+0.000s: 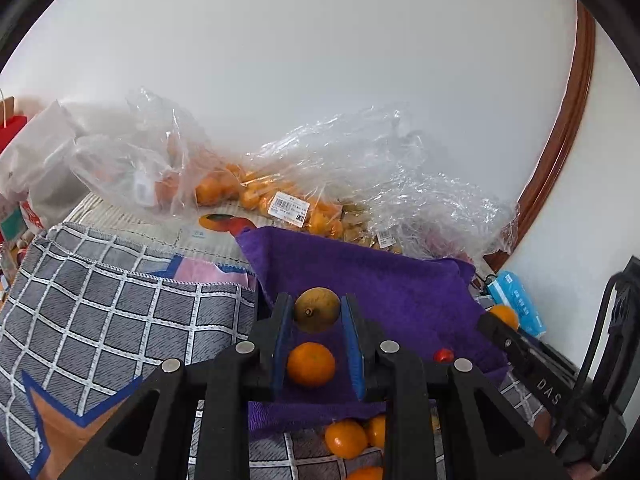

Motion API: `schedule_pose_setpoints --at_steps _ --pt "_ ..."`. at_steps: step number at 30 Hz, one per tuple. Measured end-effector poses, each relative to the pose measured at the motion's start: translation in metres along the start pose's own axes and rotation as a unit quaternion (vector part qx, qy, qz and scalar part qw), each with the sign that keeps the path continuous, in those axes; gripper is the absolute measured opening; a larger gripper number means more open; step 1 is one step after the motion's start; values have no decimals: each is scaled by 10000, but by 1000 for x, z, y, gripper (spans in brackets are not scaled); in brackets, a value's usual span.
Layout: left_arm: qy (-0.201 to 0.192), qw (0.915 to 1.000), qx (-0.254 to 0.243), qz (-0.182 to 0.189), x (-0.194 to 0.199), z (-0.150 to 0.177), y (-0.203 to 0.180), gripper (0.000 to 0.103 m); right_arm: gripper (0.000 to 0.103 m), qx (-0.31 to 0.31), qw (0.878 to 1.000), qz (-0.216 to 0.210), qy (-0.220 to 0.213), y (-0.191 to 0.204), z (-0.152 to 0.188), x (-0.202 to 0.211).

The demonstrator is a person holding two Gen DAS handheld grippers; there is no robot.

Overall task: Organize fruits
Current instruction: 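Carry the orange with the right gripper while the left carries the pear over the towel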

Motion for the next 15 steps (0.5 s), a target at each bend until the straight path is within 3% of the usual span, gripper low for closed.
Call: schedule_pose_setpoints --at_steps 8,15 --pt "122 9998 69 120 -19 16 6 24 35 -69 9996 232 168 -20 17 -30" --pt "233 9994 121 222 -27 20 9 24 35 -226 9995 193 116 -28 16 -34"
Point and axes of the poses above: each gripper's, at about its wrist camera, not at the fingertips, and x roughly against the way its jaws point, y to its left, z to its underside, the point moved 1 cm from there along -x, roughly the way its jaws point, and after that the axes turned 6 degrees about -x, right-handed, at the moved point
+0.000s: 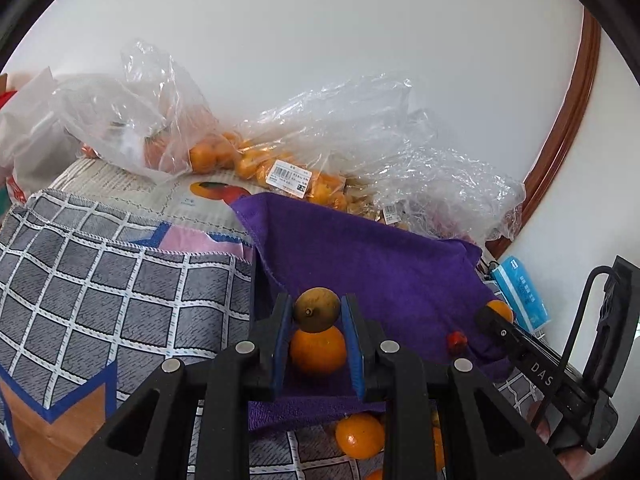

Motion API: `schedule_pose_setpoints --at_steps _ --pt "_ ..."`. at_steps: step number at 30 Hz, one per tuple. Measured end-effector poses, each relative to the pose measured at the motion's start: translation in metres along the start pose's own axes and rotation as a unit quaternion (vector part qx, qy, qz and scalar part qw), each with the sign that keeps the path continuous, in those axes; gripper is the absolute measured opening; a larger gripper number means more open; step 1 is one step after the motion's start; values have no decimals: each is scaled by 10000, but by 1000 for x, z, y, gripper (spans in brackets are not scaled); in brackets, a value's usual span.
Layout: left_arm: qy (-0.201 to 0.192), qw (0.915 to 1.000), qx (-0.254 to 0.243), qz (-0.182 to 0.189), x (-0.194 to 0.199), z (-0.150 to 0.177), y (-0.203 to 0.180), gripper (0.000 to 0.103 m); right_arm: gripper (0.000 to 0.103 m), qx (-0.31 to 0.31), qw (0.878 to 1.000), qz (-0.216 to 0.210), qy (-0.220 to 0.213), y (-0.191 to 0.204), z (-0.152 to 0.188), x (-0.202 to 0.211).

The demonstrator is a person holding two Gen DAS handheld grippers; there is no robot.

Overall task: Organize fruits
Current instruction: 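Carry the orange with the right gripper while the left carries the pear over the towel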

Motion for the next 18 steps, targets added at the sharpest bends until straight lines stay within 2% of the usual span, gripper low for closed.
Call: schedule_pose_setpoints --at_steps 4,18 --pt "90 10000 12 0 -7 3 1 24 35 53 9998 171 64 -1 3 -9" --pt "153 9995 -52 283 -13 8 -5 24 35 23 9989 234 396 -5 13 -31"
Point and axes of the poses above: each gripper's, at about its wrist camera, not at the fingertips, and x roughly against the way its jaws point, y to its left, z to its underside, the point moved 1 cm from there along -x, roughly the way its jaws point, and after that the axes turned 6 degrees about -x, right-handed, at the moved point
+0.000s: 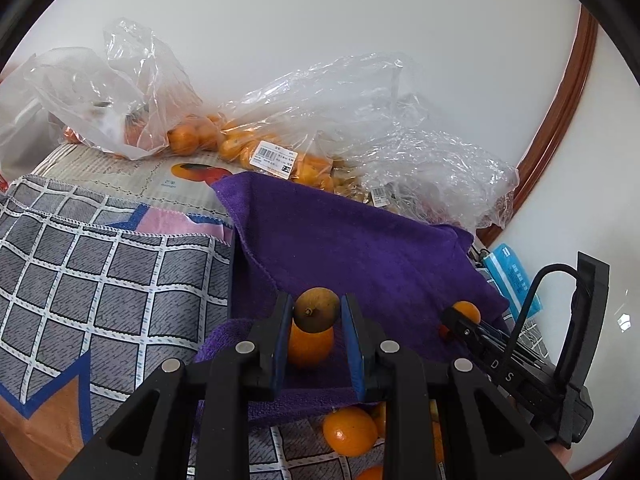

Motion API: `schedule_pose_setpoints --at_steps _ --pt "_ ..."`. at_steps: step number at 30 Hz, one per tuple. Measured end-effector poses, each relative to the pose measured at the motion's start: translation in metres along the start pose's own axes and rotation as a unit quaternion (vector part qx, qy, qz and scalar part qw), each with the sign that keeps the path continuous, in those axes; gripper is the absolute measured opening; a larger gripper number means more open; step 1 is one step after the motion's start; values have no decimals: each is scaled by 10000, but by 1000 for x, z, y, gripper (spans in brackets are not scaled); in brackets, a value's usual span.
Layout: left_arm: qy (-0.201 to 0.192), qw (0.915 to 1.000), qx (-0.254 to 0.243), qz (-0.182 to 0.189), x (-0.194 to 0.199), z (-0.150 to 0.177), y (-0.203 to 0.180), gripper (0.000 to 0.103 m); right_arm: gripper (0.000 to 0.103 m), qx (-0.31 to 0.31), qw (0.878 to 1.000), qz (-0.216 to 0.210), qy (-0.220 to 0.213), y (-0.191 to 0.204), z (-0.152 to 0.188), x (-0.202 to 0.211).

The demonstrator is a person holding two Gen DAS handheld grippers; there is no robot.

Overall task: Organize fruits
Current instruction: 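Carry the orange with the right gripper while the left carries the pear over the towel, then open the right gripper dropping the orange on the towel while the left lowers the pear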

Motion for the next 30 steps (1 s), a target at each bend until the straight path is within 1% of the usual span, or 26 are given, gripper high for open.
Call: schedule_pose_setpoints --at_steps 3,10,15,19,22,24,26,30 --pt "8 10000 -42 18 -1 1 -2 24 35 -11 10000 13 -2 -1 1 0" --pt "191 9997 -109 119 -9 5 -5 24 35 34 10000 32 -13 0 1 -1" --pt "179 9995 -181 193 -9 6 -8 24 35 54 10000 58 -27 1 1 -1" --pt "241 9992 -128 288 -12 7 -7 24 35 42 10000 54 -27 0 1 -1" --pt "239 9992 -154 267 -13 7 -7 24 36 30 10000 52 -32 0 1 -1" --pt "246 9992 -171 273 -14 7 -7 24 37 32 9999 60 -79 1 0 0" --pt "255 9990 -182 304 -14 7 -7 24 43 49 9998 54 -158 1 0 4" --pt "344 9981 -143 489 -17 7 -7 24 46 48 9995 39 -312 2 -1 9"
Point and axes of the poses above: each gripper's, at about its wrist camera, not at the fingertips, and x roughly against the way its jaws point, y to its left, z to its underside, the point moved 1 cm from there along -x, roughly the way its jaws point, and after that the axes turned 6 degrees about -x, right-handed, at the moved point
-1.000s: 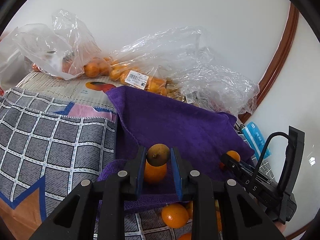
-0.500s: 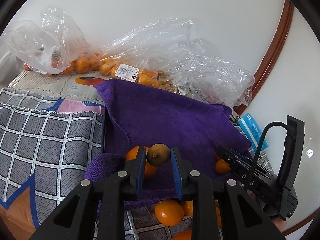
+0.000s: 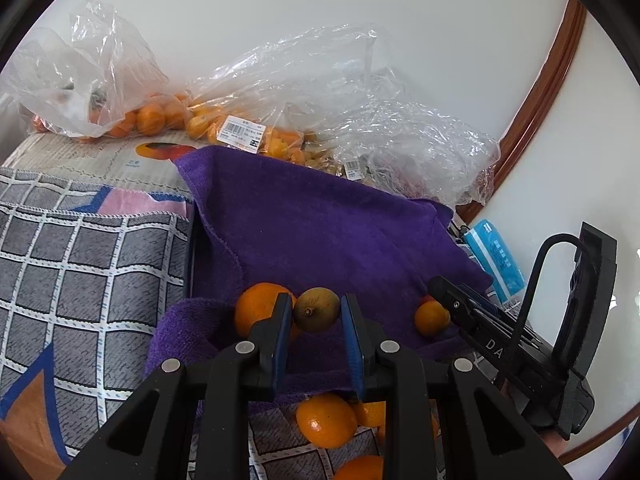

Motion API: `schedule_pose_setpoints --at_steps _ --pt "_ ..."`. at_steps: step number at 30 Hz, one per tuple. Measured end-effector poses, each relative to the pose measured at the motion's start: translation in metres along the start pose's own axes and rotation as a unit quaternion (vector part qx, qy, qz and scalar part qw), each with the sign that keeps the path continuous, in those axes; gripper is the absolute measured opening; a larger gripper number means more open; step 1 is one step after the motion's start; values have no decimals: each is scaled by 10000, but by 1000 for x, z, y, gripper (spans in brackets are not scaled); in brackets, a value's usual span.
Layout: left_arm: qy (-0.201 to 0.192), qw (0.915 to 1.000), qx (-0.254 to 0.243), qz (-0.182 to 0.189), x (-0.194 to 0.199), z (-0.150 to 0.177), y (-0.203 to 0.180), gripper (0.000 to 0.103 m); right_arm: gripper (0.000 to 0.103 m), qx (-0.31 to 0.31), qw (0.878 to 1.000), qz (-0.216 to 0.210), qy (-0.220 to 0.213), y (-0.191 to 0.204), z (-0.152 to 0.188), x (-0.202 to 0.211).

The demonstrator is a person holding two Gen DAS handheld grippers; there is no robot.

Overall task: Organize fruits
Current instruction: 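Open the right gripper dropping the orange on the towel while the left lowers the pear, then open the left gripper releasing the brown pear onto the towel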

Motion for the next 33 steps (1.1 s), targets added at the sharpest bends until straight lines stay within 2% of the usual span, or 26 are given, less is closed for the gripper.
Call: schedule_pose_setpoints --at_steps 4,11,17,26,33 --pt "21 10000 45 62 0 0 0 24 52 -55 9999 -12 -125 -1 -2 4" --pt "-14 9999 78 75 1 1 0 24 57 -81 9999 -16 -152 -1 -2 4" --pt "-69 9999 74 105 5 1 -2 42 59 -137 9998 -42 -166 -3 -2 5" --pt "-221 9996 170 109 12 -1 1 54 61 -187 9996 -53 -206 -5 -2 7" --pt "-423 9989 154 124 20 -3 -1 60 61 2 9995 13 -314 -1 -1 18"
Point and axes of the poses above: each gripper's, at about its wrist camera, not at the fingertips, and x roughly against the way its jaws point, y to its left, z to its underside, the point moved 1 cm from there along -x, roughly the way its jaws point, and after that the axes turned 6 degrees about -x, right-handed, at the moved point
